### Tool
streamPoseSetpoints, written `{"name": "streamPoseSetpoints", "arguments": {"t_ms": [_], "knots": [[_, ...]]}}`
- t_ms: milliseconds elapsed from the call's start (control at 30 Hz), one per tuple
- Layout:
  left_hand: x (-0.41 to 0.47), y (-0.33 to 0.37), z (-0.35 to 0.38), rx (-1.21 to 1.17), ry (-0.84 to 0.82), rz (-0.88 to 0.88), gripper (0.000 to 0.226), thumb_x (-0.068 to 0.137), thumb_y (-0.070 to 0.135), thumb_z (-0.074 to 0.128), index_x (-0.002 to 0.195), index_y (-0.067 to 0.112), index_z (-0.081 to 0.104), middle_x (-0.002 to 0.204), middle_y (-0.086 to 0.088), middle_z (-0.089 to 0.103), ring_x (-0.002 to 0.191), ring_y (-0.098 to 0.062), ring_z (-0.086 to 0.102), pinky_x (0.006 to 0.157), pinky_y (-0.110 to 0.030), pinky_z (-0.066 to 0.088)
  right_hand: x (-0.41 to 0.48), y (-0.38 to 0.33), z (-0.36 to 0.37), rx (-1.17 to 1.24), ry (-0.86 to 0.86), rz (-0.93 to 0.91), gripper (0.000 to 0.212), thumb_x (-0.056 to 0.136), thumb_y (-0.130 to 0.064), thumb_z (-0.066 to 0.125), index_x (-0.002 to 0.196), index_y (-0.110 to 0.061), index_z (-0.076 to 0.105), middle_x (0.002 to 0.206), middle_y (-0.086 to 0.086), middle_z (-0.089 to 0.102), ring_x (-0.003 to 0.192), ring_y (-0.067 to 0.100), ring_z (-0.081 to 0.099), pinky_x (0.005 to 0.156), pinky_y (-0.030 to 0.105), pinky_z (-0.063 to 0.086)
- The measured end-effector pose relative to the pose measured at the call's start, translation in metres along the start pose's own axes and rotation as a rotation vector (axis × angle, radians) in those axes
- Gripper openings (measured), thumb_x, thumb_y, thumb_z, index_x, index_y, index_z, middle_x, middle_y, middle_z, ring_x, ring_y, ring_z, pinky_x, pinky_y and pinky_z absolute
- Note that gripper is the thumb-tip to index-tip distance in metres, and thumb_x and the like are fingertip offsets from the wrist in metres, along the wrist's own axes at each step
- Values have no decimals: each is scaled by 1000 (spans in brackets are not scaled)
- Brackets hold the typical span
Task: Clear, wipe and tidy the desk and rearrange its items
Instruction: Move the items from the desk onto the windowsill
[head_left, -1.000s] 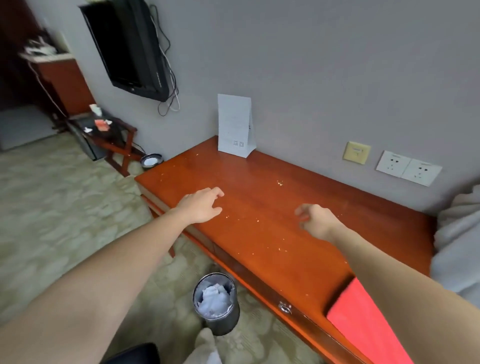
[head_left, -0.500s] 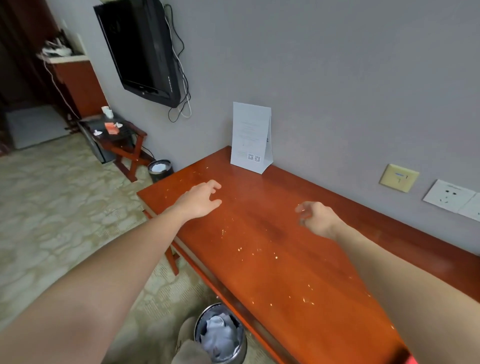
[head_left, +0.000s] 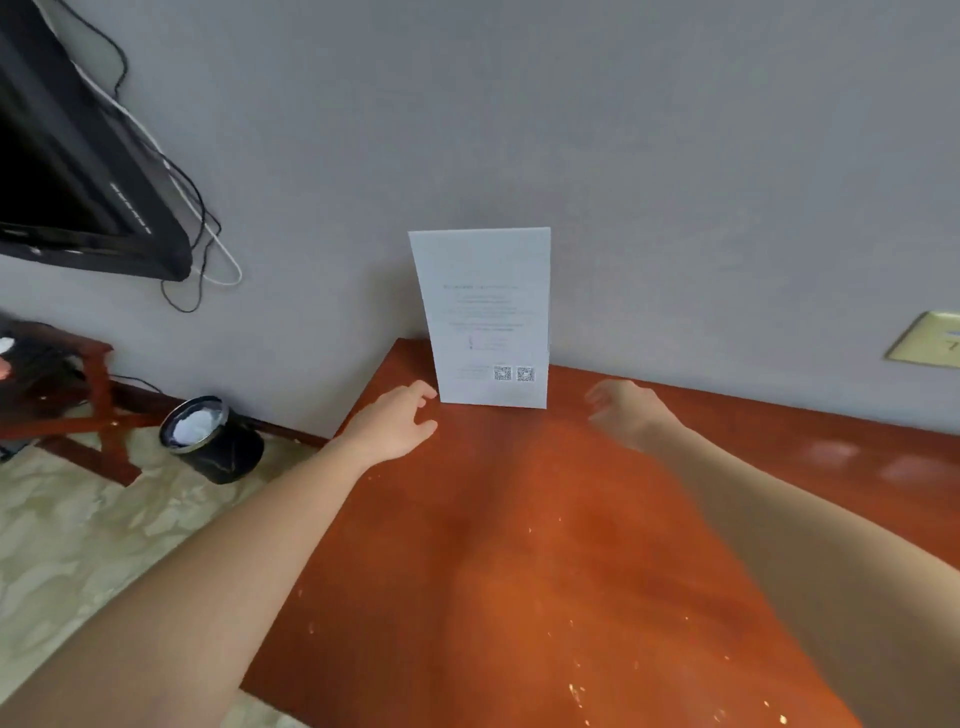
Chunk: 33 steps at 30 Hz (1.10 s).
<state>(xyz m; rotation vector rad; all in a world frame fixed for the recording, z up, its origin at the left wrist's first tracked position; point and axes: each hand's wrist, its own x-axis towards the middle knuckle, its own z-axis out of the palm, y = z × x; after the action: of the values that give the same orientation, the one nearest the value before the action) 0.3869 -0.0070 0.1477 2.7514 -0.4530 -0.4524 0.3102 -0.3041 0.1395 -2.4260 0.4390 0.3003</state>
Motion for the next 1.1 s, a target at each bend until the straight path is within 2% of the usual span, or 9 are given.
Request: {"name": "streamPoseSetpoints", "arguments": {"t_ms": [233,400,500,633,733,833,933,1000,1100], "knots": [[126,-57,-14,-46,-67,32,50,95,26,61,142,19,44,140,-5,53,126,-24,53,104,-45,45,94,-43,16,-11,44,169,44,85,-15,59,130,-20,55,122,2,64,112,26,58,95,37,49],[169,-70,-5,-77,-108,75,57,93,30,63,144,20,38,141,-1,53,124,-23,54,102,-47,47,135,-60,30,-28,52,229,62,88,-17,62,143,-12,34,131,11,57,118,31,54,90,36,46],[183,-71,-4,-160,-123,121,51,93,30,64,139,22,42,137,2,55,119,-21,56,101,-45,47,145,-67,37,68,61,236,62,86,-18,67,138,-10,35,130,11,56,118,31,54,90,35,46],[178,-66,3,-277,-80,147,36,97,26,59,133,25,49,118,10,61,107,-13,60,95,-36,48,132,-66,45,243,161,215,34,93,-21,62,121,-6,51,112,8,61,105,29,57,82,34,44],[165,-65,5,-256,-68,202,31,99,32,52,129,42,53,111,15,65,105,-14,62,93,-45,51,104,-48,48,315,245,163,14,96,-18,54,106,-9,60,97,4,64,92,28,55,74,33,40],[154,-41,-2,-358,-124,283,30,99,33,53,127,46,54,116,15,66,113,-10,59,100,-42,47,68,-24,38,491,325,133,13,89,-26,59,96,-17,65,94,2,70,93,30,63,84,41,50],[125,15,-6,-594,-244,374,30,102,21,52,129,33,56,123,13,66,118,-8,59,102,-35,46,14,2,11,752,434,121,7,88,-20,64,91,-19,69,92,1,73,91,29,68,92,52,53],[102,60,-2,-806,-331,383,24,105,18,47,126,24,56,119,5,69,111,-15,66,93,-32,51,-28,14,-12,908,534,138,12,92,-7,63,86,-15,69,87,2,73,83,23,67,88,45,53],[65,132,13,-1057,-415,392,21,106,18,42,122,18,55,119,-1,69,108,-19,67,89,-35,52,-93,39,-45,1073,652,141,9,94,-7,60,93,-10,69,94,7,72,86,22,63,77,34,53]]}}
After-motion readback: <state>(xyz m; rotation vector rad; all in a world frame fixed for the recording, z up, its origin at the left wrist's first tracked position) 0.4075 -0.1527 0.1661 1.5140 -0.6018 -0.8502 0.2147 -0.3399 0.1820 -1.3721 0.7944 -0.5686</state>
